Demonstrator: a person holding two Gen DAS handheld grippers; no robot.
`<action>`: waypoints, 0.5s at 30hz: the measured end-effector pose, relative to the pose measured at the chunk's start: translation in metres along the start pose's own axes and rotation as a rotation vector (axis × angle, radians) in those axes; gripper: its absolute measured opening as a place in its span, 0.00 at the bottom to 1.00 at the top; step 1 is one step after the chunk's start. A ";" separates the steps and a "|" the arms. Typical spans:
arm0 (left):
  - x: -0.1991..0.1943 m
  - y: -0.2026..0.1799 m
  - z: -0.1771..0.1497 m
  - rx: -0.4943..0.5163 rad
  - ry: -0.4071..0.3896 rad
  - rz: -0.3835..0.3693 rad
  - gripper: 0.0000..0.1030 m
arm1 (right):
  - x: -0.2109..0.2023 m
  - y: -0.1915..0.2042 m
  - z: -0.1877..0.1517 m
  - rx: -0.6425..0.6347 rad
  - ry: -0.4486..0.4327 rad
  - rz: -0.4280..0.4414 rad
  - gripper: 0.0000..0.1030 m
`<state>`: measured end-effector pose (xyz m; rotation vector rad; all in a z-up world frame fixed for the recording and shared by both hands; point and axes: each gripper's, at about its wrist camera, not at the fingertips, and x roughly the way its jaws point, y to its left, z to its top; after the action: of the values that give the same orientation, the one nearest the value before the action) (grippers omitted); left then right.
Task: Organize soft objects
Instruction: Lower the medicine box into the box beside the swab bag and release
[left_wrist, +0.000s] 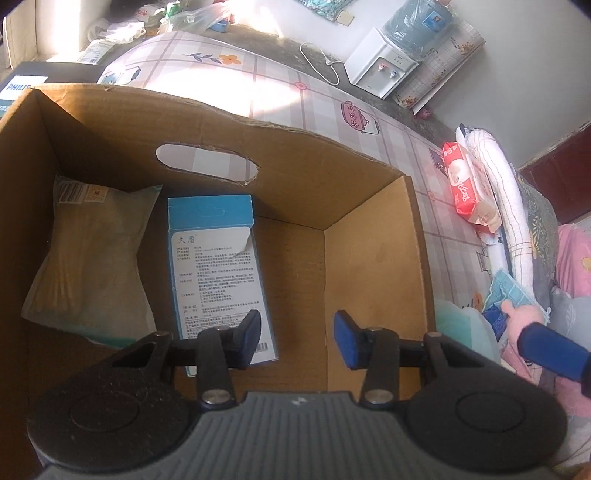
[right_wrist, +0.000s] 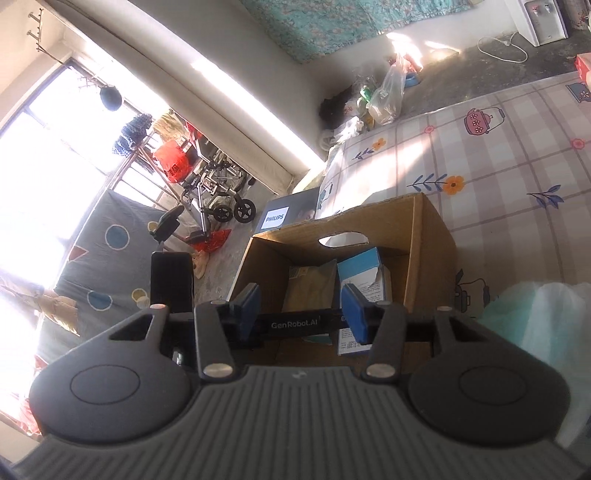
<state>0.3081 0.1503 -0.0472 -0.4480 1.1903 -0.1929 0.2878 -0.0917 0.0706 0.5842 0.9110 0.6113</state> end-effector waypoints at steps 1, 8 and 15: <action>0.007 -0.001 0.002 -0.013 0.020 -0.011 0.41 | -0.013 -0.009 -0.007 0.018 -0.014 -0.001 0.47; 0.050 0.001 0.004 -0.086 0.114 -0.028 0.41 | -0.074 -0.077 -0.047 0.186 -0.098 -0.040 0.50; 0.054 0.006 -0.001 -0.064 0.086 0.079 0.34 | -0.100 -0.112 -0.072 0.251 -0.141 -0.064 0.50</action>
<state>0.3267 0.1352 -0.0964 -0.4514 1.2986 -0.1075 0.2055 -0.2236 0.0121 0.8098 0.8755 0.3954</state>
